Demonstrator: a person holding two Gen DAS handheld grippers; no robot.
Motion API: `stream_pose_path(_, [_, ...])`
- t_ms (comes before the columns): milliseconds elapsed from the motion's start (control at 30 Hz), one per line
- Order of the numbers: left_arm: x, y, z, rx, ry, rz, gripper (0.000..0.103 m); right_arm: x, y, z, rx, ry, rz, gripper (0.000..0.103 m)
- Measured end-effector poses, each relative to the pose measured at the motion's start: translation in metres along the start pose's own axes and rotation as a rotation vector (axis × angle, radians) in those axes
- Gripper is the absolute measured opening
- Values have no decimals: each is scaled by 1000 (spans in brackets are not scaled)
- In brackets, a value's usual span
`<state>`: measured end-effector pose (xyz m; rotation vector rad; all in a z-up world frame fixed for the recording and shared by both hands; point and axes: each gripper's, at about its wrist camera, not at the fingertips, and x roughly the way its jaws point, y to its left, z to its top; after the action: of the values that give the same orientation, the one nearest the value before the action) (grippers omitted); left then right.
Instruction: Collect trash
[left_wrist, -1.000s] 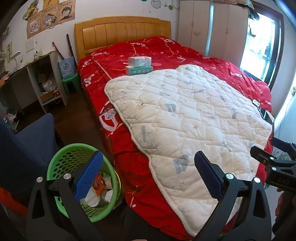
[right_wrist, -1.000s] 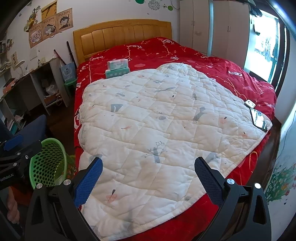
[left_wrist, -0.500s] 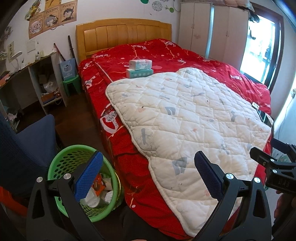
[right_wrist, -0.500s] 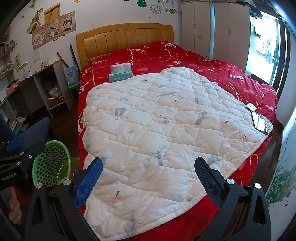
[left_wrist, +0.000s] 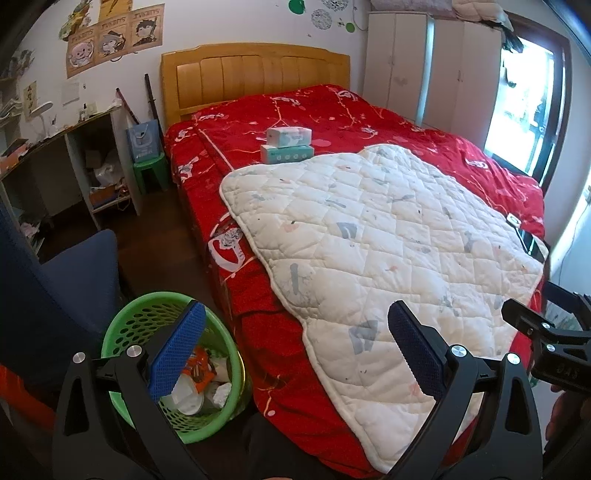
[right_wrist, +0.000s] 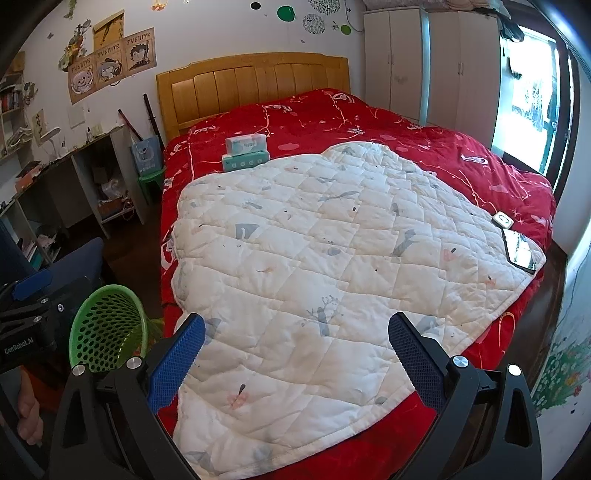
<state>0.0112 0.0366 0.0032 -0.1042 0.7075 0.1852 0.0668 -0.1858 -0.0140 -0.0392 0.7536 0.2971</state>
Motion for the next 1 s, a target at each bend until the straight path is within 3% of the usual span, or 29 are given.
stream_pose_path(1000, [-11,7,4,-35,-38,37,97,-7,7,4,-12,-22,10,96])
